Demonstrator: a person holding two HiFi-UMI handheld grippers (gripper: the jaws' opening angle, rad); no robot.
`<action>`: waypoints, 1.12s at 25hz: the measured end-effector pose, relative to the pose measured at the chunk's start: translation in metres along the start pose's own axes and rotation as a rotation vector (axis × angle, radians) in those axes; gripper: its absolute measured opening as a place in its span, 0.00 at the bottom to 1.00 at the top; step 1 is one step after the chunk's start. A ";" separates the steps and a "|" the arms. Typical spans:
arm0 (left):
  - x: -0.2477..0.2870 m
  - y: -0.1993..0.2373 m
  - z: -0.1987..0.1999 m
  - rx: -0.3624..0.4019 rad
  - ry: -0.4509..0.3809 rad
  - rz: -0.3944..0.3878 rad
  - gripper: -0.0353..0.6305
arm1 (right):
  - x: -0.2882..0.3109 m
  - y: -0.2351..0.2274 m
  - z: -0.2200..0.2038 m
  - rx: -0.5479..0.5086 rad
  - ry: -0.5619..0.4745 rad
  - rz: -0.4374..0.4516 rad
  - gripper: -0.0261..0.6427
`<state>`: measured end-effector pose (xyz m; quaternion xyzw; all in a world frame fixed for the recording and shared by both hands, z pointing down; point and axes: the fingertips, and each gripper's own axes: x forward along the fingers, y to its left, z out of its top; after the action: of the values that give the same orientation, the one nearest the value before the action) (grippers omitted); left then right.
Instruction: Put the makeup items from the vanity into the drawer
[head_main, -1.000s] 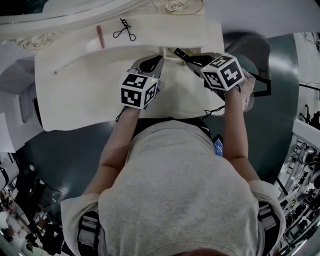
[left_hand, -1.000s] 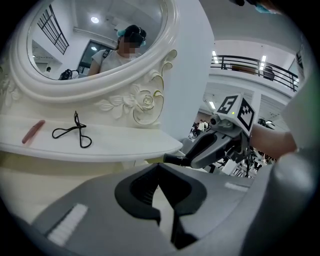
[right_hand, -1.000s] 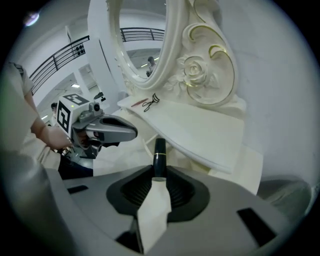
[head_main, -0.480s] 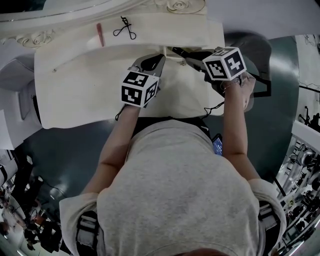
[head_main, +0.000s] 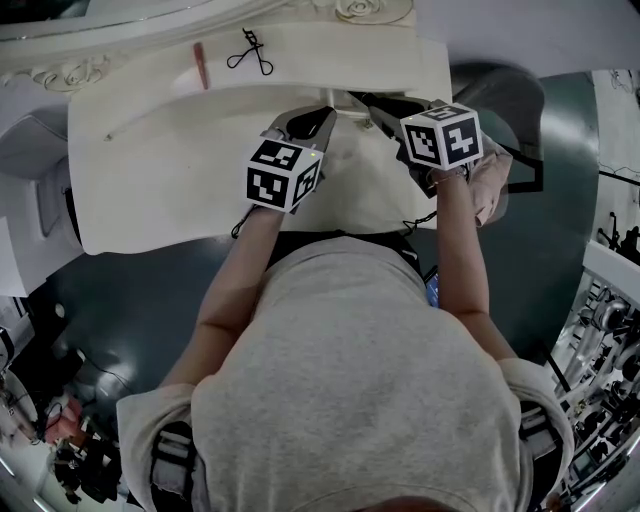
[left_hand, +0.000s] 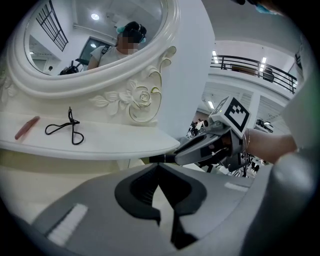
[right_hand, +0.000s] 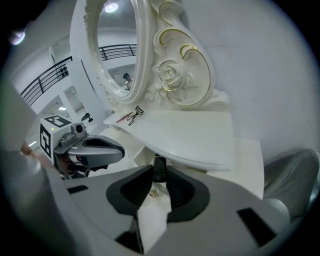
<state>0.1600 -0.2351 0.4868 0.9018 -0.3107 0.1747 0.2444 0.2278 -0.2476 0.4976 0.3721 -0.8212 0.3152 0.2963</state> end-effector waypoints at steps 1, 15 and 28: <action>0.001 -0.002 0.000 0.002 0.002 -0.005 0.07 | 0.000 0.000 0.000 0.000 -0.006 -0.016 0.18; 0.007 -0.017 0.005 0.009 -0.001 -0.050 0.07 | 0.008 -0.022 0.000 0.121 -0.039 -0.246 0.18; 0.000 -0.013 0.009 -0.012 -0.016 -0.051 0.07 | 0.009 -0.028 -0.002 0.132 -0.005 -0.279 0.18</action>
<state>0.1695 -0.2311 0.4753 0.9094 -0.2904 0.1591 0.2518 0.2458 -0.2649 0.5141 0.5019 -0.7398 0.3232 0.3103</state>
